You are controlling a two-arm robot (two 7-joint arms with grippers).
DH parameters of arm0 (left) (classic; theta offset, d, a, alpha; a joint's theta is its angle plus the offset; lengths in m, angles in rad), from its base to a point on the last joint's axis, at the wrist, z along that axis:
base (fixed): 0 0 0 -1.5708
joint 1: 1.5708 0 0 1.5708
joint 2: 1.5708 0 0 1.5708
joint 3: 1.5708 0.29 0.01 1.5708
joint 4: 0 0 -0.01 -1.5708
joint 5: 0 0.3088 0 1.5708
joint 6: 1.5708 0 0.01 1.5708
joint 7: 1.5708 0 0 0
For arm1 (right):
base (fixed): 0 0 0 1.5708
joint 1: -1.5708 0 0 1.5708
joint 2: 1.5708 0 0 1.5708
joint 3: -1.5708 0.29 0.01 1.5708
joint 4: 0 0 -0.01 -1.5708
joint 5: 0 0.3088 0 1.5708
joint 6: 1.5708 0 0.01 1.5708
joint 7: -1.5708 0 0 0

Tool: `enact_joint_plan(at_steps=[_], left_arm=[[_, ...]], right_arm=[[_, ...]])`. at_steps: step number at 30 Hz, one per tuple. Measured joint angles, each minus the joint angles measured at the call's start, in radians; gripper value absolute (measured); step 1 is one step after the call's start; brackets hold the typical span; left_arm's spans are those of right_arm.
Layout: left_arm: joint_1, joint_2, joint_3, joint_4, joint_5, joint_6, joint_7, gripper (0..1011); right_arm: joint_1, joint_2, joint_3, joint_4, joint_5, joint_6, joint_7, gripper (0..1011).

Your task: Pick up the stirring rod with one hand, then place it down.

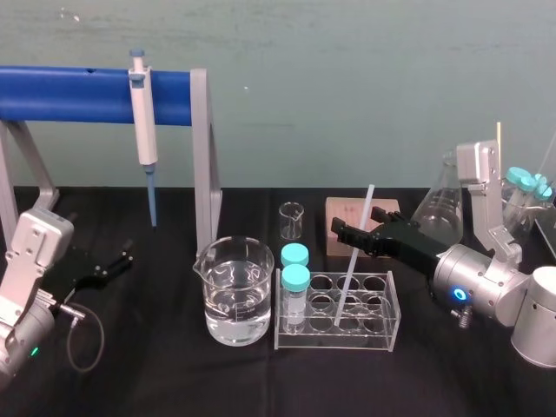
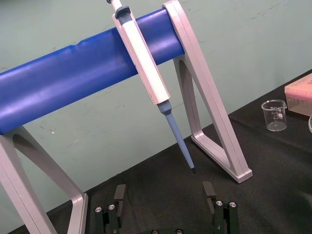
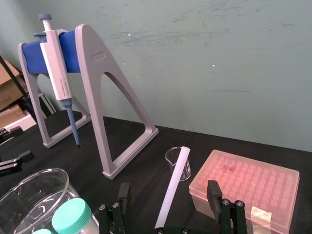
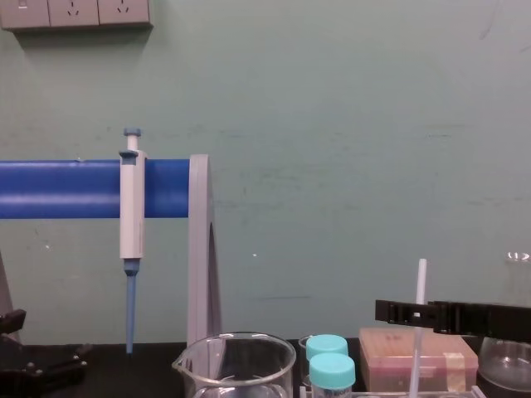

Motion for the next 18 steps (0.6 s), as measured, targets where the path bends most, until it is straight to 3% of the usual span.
enact_joint_plan(at_steps=[7,18], left_arm=[[0.000,0.000,0.000,0.000,0.000,0.000,0.000,1000],[0.000,0.000,0.000,0.000,0.000,0.000,0.000,1000]], right_arm=[[0.000,-0.001,0.000,0.000,0.002,0.002,-0.001,958],[0.001,-0.002,0.001,0.001,0.003,0.004,-0.002,656]])
